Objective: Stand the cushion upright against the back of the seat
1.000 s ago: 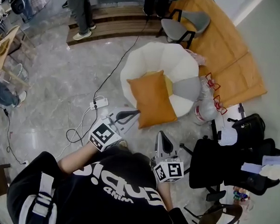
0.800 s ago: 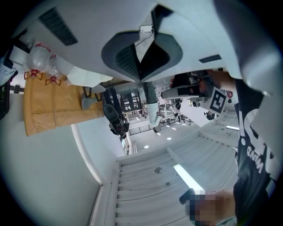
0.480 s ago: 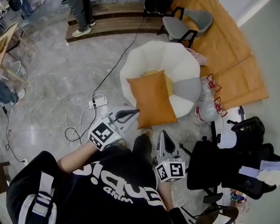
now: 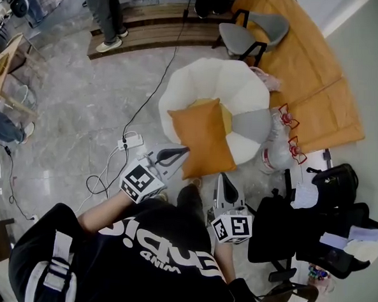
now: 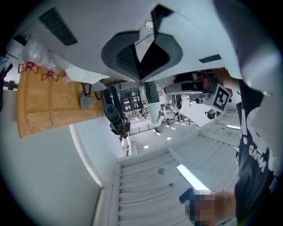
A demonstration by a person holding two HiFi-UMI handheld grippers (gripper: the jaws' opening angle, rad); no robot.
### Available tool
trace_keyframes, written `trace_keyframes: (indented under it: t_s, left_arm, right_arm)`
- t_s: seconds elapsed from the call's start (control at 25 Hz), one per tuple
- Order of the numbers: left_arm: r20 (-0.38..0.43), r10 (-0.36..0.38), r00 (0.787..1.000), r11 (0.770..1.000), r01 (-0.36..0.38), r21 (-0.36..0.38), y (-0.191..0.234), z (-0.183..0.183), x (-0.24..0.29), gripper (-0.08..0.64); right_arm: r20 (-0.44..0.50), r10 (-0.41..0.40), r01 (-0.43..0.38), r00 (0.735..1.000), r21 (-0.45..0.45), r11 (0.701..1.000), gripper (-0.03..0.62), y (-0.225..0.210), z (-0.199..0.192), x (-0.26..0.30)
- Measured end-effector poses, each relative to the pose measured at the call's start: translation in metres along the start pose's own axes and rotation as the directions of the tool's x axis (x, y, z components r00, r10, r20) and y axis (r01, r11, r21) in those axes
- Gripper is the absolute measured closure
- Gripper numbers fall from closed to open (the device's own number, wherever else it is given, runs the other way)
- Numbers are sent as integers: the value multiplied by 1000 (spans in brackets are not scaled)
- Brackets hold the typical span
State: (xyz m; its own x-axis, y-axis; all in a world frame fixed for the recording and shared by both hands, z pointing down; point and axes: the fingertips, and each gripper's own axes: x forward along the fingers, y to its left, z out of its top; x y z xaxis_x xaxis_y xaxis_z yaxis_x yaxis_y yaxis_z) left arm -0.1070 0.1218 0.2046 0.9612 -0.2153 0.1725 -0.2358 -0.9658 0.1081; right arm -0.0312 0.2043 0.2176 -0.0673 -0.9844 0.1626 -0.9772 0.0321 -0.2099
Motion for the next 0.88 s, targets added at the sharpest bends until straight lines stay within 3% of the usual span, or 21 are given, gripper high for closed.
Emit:
trace_keyframes:
  t_s: [0.44,0.88]
  left_arm:
    - [35,33,999,999,-33,-5,31,34,100,554]
    - [84,145,986,989,-144,-15,48,66,168,554]
  right_arm:
    - [4,20,-20,1000,-5,1000,572,-102,34,45]
    - [-2,89,-89,996,-2,996,572,-177,57,79]
